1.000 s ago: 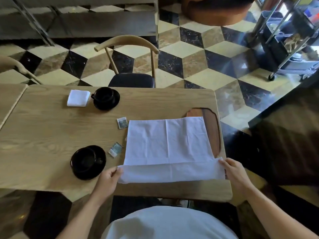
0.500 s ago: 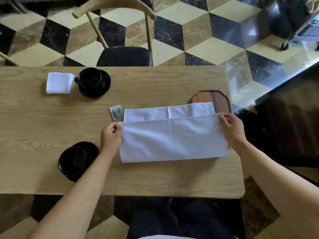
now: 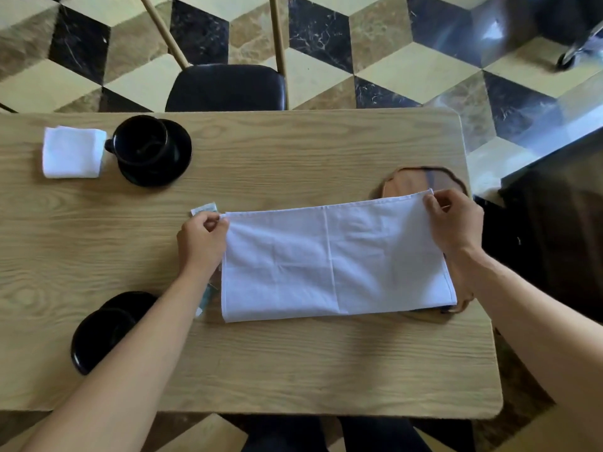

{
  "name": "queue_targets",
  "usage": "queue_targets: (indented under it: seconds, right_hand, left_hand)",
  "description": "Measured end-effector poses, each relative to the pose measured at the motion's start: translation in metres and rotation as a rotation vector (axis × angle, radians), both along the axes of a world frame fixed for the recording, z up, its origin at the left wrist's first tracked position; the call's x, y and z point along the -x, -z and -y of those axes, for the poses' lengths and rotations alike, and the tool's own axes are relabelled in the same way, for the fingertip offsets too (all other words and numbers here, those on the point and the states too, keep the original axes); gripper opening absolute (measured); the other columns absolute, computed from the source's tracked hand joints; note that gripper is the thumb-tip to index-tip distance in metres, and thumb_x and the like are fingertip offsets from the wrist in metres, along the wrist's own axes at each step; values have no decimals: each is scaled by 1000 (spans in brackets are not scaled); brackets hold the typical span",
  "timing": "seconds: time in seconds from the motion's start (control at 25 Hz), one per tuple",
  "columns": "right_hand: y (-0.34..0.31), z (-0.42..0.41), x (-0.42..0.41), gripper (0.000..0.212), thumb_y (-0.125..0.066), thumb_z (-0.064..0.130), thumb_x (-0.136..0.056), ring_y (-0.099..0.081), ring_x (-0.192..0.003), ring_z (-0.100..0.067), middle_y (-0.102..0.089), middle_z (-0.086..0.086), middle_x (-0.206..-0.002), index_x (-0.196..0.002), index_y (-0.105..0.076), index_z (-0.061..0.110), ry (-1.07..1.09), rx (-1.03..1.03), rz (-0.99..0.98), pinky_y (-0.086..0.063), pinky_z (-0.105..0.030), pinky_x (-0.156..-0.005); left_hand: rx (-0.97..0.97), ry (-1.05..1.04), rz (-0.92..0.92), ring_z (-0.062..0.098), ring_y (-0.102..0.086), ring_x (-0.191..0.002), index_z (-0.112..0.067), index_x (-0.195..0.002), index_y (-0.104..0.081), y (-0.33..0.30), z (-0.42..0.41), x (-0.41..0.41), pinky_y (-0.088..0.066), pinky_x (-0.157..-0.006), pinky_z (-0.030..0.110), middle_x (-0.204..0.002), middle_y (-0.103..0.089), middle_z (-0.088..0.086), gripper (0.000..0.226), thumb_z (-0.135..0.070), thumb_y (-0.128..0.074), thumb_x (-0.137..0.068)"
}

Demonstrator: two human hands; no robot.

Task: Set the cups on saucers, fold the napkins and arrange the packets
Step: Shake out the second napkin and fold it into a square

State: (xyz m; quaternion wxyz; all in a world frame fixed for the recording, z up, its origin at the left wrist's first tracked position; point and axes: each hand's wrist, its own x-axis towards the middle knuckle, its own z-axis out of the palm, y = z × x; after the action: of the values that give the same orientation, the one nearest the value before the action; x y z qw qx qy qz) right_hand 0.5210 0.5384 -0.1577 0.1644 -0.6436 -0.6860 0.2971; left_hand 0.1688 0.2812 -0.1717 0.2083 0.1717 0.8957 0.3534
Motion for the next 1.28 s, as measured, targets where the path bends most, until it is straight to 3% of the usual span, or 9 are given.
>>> queue_targets:
  seconds: [0.16,0.32,0.56,0.68,0.76,0.88,1.0,1.12,1.28]
  right_hand:
    - [5,-1,9,25,-62,30,-97,-66,-92,-28,-74,-11,-97,-102,-74,8,-3,-57,34,-51,-37,-86]
    - [7,2,14,24,-62,26,-97,-65,-98,-30,-73,-13,-101,-102,-73,6,31,-98,49,-43,-30,-86]
    - [9,0,17,20,-60,23,-94,-59,-108,-29,-69,-14,-106,-104,-70,9,83,-90,36,-39,-30,-95]
    - [9,0,22,23,-58,25,-94,-54,-114,-29,-60,-16,-118,-110,-66,10,130,-45,40,-35,-25,-97]
    - [3,7,20,32,-60,27,-95,-50,-118,-34,-55,-19,-126,-121,-61,8,120,-82,88,-34,-33,-102]
    - [-9,42,19,42,-60,25,-96,-44,-130,-41,-51,-21,-139,-134,-56,6,-137,-292,178,-33,-49,-111]
    - [-4,103,33,53,-55,30,-101,-28,-150,-42,-38,-21,-158,-148,-48,6,-584,-347,244,-19,-57,-122]
    - [13,140,32,60,-42,42,-105,-11,-156,-39,-19,-16,-168,-158,-35,13,-811,-295,366,-11,-58,-125]
    - [29,125,-23,67,-28,54,-104,0,-157,-31,-4,-8,-171,-162,-19,23,-747,-179,478,-6,-52,-126]
  left_hand:
    - [29,13,-36,-2,-59,-68,-26,-84,-69,3,-9,2,-40,-63,17,-71,-64,-18,4,-25,-72,-86]
    - [37,50,-102,6,-59,-65,-22,-82,-68,4,-12,1,-41,-63,20,-68,-61,-13,7,-19,-73,-85]
    - [60,149,-190,23,-61,-87,-15,-84,-66,2,-14,-2,-50,-80,39,-69,-57,-6,6,-15,-72,-86]
    - [75,131,-215,27,-59,-101,-13,-103,-68,-3,-15,-3,-49,-92,47,-91,-58,1,21,-16,-75,-84]
    - [48,113,-254,30,-56,-107,-13,-117,-66,-11,-17,-14,-46,-98,50,-110,-57,9,36,-19,-76,-83]
    - [-63,405,-423,39,-55,-121,-5,-127,-64,-19,-24,-69,-43,-106,52,-127,-59,20,40,-26,-63,-93]
    - [125,829,-570,40,-29,-150,-3,-149,-44,-3,-18,-152,-23,-120,59,-158,-37,23,62,-41,-46,-100]
    - [358,815,-571,38,-12,-155,-11,-159,-28,19,5,-176,-14,-123,59,-167,-16,22,70,-50,-38,-101]
    - [426,737,-559,36,-8,-156,-16,-160,-22,36,43,-151,-10,-124,57,-168,-11,19,74,-55,-34,-99]
